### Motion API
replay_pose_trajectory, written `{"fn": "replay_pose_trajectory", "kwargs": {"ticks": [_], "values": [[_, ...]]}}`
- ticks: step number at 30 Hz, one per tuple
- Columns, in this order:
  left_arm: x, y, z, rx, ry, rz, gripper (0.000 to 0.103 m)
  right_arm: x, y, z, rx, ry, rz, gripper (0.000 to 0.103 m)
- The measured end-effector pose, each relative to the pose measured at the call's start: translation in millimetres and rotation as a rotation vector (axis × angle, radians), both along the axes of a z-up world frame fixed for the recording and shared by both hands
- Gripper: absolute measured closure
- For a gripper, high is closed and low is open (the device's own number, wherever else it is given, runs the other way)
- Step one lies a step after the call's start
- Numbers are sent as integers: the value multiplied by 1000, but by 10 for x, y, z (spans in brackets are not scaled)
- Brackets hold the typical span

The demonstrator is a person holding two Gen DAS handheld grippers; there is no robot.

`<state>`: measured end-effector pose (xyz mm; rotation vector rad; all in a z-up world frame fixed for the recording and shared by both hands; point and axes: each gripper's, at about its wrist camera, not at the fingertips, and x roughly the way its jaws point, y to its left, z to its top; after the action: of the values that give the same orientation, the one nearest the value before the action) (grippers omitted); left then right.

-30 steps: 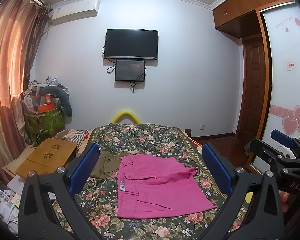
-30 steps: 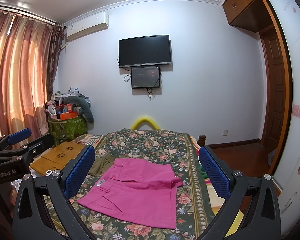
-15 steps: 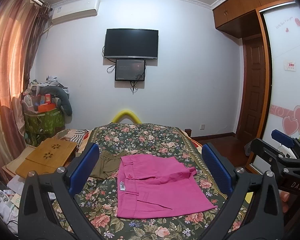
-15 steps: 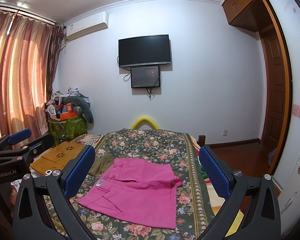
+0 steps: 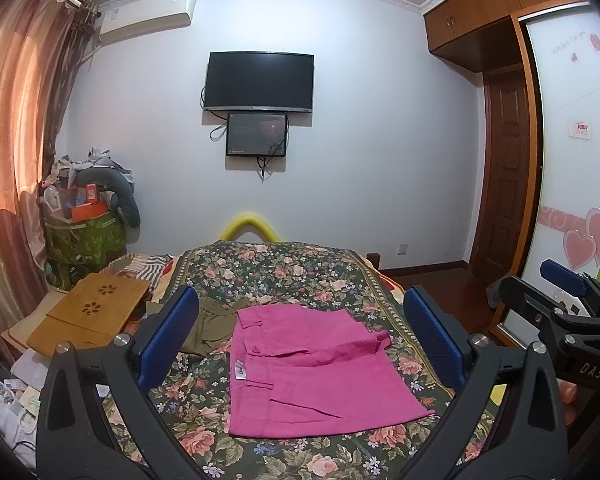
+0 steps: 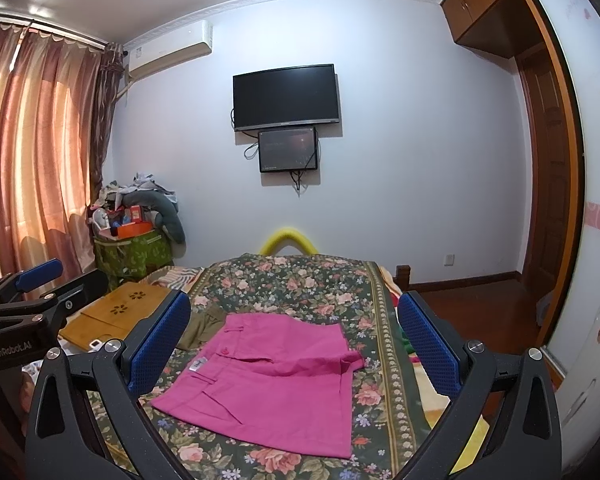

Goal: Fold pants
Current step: 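Move both tools down toward the waistband and leg edges of the pink trousers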

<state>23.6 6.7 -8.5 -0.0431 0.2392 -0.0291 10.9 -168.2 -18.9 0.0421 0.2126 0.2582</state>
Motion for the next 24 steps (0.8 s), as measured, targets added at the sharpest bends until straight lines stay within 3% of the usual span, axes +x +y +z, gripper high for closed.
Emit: {"fn": "replay_pose_trajectory", "kwargs": {"ticks": [8, 13, 24], "values": [[310, -30, -155, 9, 77, -11, 0, 182, -48, -104, 3, 61, -19, 0], [631, 24, -341, -13, 168, -31, 0, 397, -122, -269, 10, 148, -40, 0], [1472, 255, -869, -15, 333, 42, 0, 943, -295, -721, -20, 326, -89, 0]]}}
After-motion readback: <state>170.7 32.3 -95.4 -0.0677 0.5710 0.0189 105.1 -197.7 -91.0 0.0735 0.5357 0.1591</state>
